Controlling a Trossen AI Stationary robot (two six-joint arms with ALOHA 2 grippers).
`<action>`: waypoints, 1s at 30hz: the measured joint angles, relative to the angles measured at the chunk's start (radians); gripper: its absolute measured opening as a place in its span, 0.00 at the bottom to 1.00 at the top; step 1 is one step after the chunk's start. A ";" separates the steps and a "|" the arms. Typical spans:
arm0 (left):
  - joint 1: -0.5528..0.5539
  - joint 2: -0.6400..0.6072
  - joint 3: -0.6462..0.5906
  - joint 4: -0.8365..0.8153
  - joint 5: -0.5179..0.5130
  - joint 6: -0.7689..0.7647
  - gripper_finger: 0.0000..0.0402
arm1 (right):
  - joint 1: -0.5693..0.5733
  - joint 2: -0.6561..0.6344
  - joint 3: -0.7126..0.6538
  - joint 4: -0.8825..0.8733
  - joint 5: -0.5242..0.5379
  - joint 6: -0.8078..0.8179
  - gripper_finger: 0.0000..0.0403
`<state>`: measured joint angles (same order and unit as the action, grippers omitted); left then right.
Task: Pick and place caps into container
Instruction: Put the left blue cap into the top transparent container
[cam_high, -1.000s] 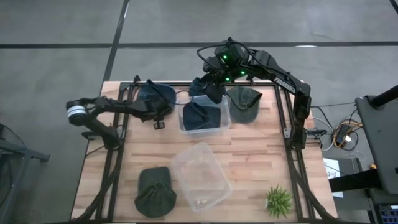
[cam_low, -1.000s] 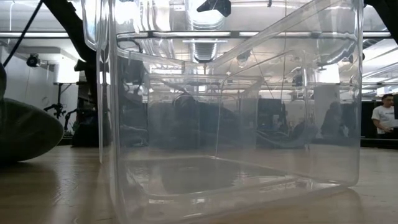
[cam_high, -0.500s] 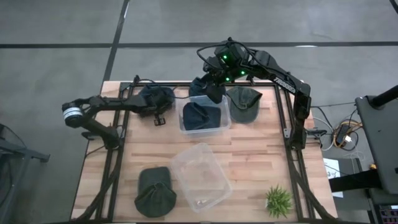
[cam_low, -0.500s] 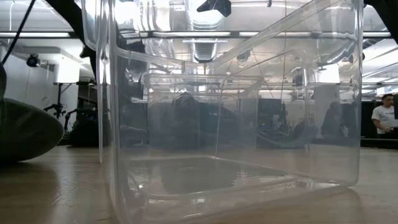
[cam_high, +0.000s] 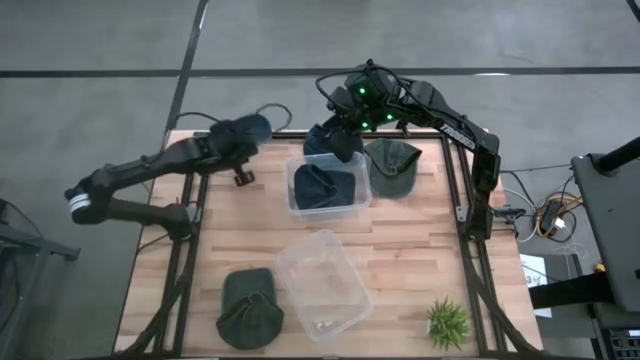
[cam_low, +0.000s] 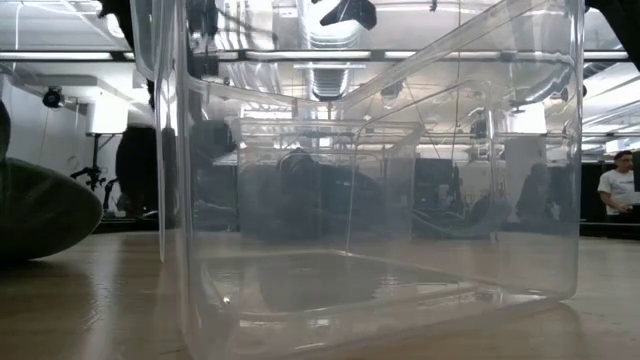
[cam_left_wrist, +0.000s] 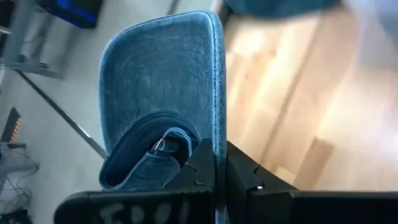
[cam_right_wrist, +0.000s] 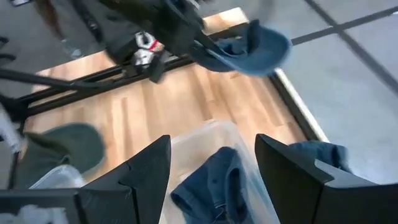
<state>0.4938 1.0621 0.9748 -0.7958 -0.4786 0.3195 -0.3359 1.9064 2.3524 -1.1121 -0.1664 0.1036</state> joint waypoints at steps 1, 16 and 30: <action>-0.001 -0.017 0.016 0.000 -0.003 -0.015 0.02 | -0.001 0.000 0.000 0.005 0.016 0.010 0.56; -0.106 -0.065 0.268 0.085 -0.039 -0.074 0.02 | -0.154 0.009 -0.041 0.326 -0.075 0.423 0.56; -0.322 0.174 0.363 0.129 -0.190 0.028 0.02 | -0.175 0.009 -0.232 0.427 -0.127 0.563 0.56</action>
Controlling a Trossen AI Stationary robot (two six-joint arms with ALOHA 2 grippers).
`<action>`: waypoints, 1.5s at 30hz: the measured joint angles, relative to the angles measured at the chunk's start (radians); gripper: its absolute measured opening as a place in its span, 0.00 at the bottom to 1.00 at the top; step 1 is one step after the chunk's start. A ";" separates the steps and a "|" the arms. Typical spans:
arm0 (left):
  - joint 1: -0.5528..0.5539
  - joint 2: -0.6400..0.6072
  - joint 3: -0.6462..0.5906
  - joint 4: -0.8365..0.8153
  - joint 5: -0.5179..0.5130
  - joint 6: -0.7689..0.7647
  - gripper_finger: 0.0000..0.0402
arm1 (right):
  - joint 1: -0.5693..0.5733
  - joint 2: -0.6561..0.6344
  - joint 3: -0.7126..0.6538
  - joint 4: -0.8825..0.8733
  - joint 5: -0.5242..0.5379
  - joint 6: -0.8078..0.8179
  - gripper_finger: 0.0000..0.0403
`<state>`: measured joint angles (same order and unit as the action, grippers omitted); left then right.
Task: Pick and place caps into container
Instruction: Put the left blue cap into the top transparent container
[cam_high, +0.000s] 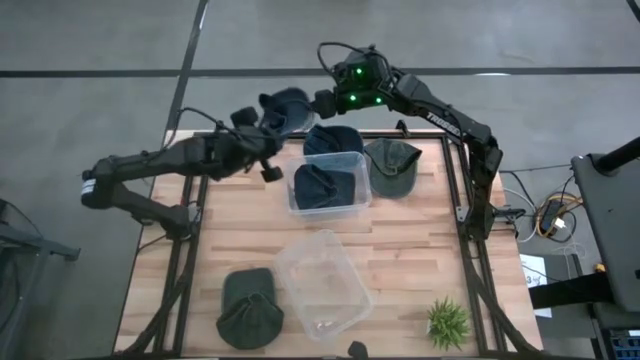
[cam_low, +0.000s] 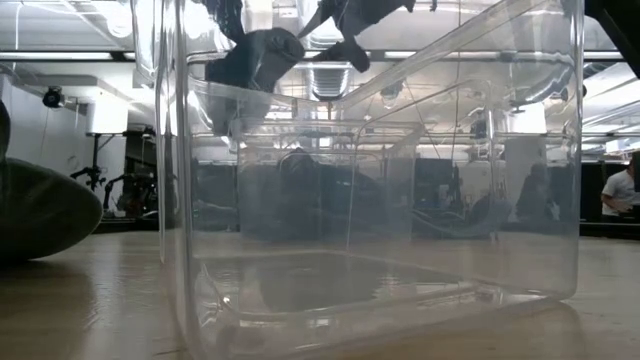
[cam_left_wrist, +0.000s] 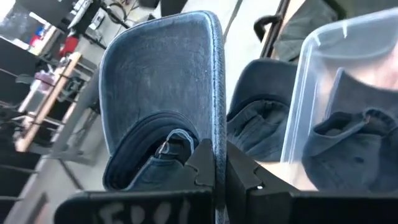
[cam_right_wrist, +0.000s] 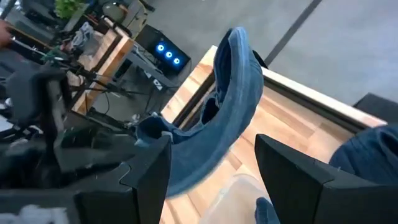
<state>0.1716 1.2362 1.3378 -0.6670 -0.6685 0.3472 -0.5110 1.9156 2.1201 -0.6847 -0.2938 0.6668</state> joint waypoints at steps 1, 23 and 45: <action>-0.008 0.009 0.006 0.000 -0.019 0.006 0.02 | 0.000 0.000 -0.006 0.001 0.000 0.009 0.56; -0.063 0.026 0.049 0.014 -0.001 0.001 0.03 | -0.001 0.000 -0.060 0.117 -0.090 -0.009 0.06; -0.063 -0.140 0.056 0.054 -0.053 -0.012 0.32 | -0.002 -0.037 -0.056 0.049 -0.102 -0.064 0.02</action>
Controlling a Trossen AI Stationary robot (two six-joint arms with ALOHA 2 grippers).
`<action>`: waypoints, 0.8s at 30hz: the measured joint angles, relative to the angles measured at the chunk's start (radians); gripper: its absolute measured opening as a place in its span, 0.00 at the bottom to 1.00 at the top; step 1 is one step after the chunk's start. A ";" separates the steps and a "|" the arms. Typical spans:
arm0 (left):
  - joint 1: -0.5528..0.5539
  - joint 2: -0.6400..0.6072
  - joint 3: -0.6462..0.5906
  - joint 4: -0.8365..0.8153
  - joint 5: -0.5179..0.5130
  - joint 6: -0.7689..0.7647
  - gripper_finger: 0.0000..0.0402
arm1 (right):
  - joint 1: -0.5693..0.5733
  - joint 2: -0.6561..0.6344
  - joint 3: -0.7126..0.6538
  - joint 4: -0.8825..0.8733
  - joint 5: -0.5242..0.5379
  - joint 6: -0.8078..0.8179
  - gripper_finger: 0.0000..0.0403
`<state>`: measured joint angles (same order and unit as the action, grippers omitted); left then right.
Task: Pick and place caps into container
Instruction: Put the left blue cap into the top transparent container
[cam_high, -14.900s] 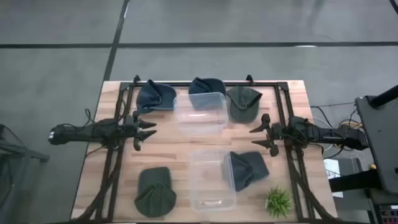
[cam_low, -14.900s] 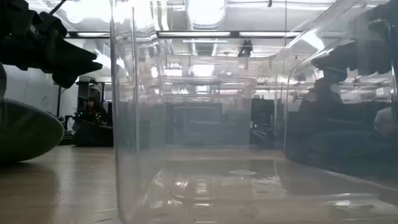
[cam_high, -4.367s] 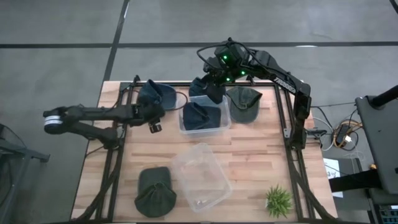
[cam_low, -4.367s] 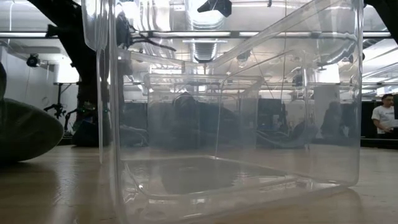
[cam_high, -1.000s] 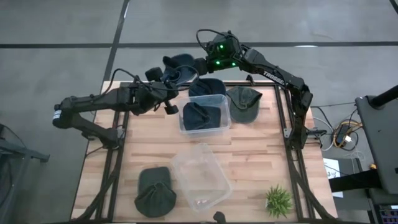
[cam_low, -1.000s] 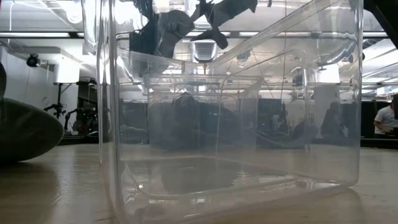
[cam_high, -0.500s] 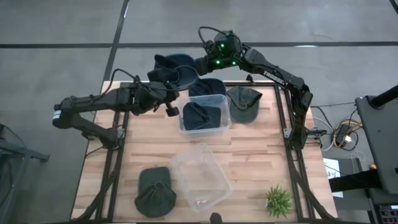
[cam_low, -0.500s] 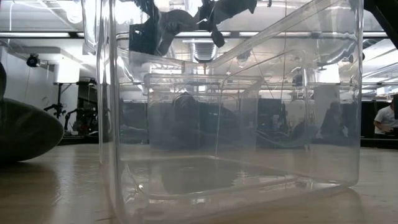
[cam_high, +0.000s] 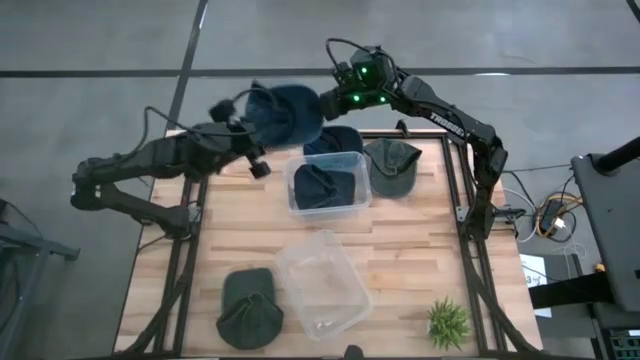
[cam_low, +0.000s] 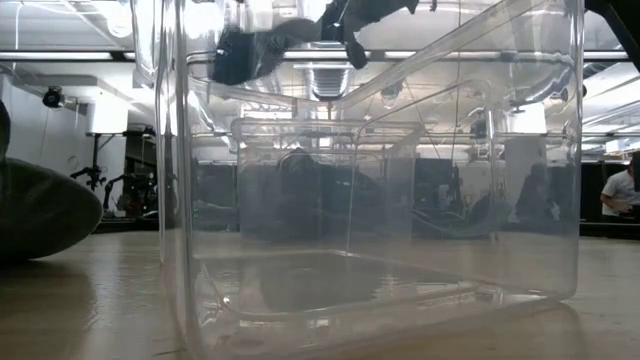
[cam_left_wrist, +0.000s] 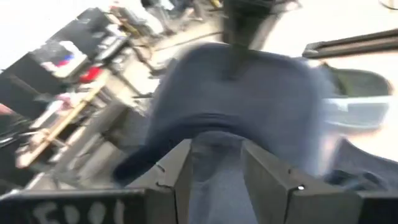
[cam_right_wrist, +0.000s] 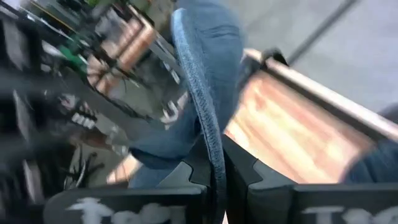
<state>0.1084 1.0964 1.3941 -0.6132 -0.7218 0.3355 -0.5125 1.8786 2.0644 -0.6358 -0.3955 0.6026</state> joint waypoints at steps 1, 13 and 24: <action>-0.001 -0.016 0.000 0.001 -0.024 0.010 0.32 | 0.001 -0.004 0.001 -0.018 0.002 -0.013 0.02; -0.001 -0.164 0.002 0.073 -0.097 -0.030 0.33 | 0.029 -0.084 -0.002 -0.307 0.083 -0.077 0.02; -0.001 -0.173 -0.007 0.070 -0.117 -0.050 0.33 | 0.132 -0.120 -0.019 -0.411 0.119 -0.055 0.02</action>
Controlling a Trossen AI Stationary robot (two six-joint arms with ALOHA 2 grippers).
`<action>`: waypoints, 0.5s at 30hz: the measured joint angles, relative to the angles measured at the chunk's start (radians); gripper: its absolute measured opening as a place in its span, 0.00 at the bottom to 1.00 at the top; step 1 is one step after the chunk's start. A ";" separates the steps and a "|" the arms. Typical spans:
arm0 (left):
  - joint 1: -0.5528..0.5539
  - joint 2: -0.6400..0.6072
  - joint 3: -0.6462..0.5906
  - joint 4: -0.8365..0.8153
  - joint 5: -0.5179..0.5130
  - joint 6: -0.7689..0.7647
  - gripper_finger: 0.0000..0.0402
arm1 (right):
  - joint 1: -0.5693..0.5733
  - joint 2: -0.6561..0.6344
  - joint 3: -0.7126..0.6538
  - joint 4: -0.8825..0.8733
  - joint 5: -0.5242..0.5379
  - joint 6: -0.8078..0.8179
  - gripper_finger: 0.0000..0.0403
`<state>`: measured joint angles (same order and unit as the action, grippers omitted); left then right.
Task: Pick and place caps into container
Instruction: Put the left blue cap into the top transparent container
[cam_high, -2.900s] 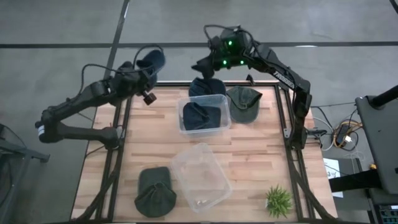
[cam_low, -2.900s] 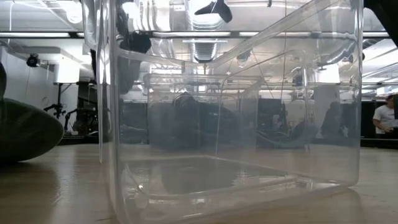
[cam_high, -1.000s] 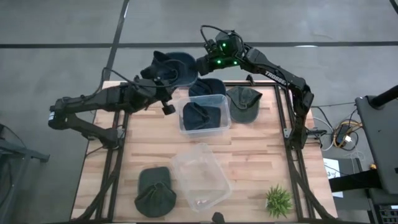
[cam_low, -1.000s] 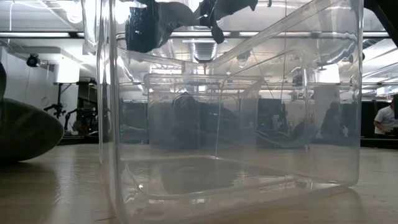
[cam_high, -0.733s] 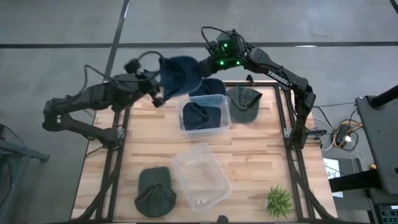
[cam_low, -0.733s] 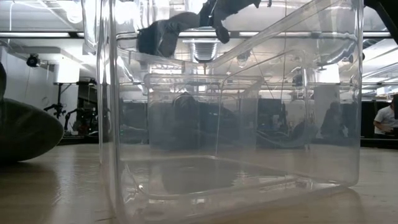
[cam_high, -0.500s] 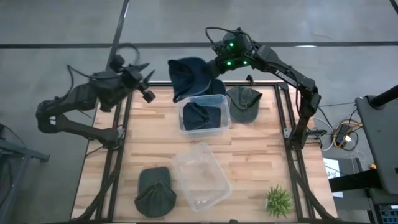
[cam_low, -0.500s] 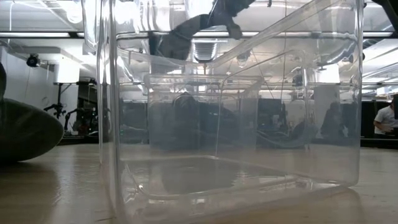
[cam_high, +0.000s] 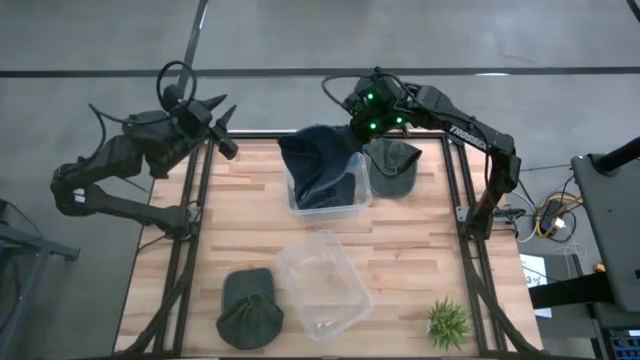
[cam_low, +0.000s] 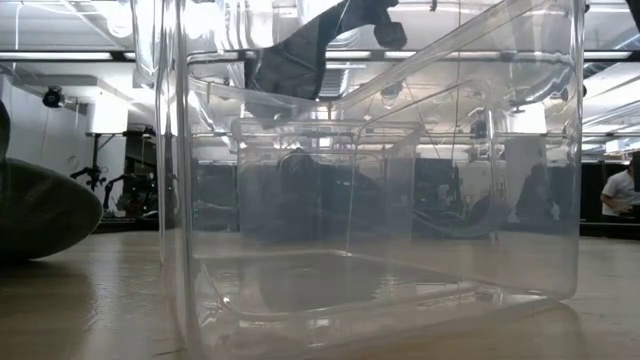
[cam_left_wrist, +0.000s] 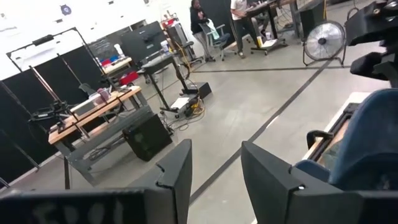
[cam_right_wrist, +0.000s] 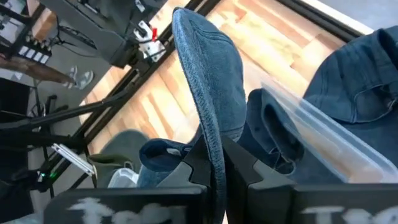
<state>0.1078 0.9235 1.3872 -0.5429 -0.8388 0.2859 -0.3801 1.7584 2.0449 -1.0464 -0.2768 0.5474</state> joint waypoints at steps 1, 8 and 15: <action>0.000 0.004 0.000 -0.001 0.000 0.000 0.33 | 0.009 0.001 -0.004 -0.001 0.009 0.006 0.02; 0.000 0.024 0.000 -0.004 0.001 0.001 0.33 | 0.058 0.008 -0.095 0.018 0.121 0.003 0.02; 0.000 0.030 -0.001 -0.003 0.003 0.001 0.33 | 0.065 -0.016 -0.280 0.159 0.123 0.042 0.02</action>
<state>0.1078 0.9539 1.3865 -0.5457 -0.8360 0.2871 -0.3150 1.7428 1.7646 -0.8870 -0.1543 0.5892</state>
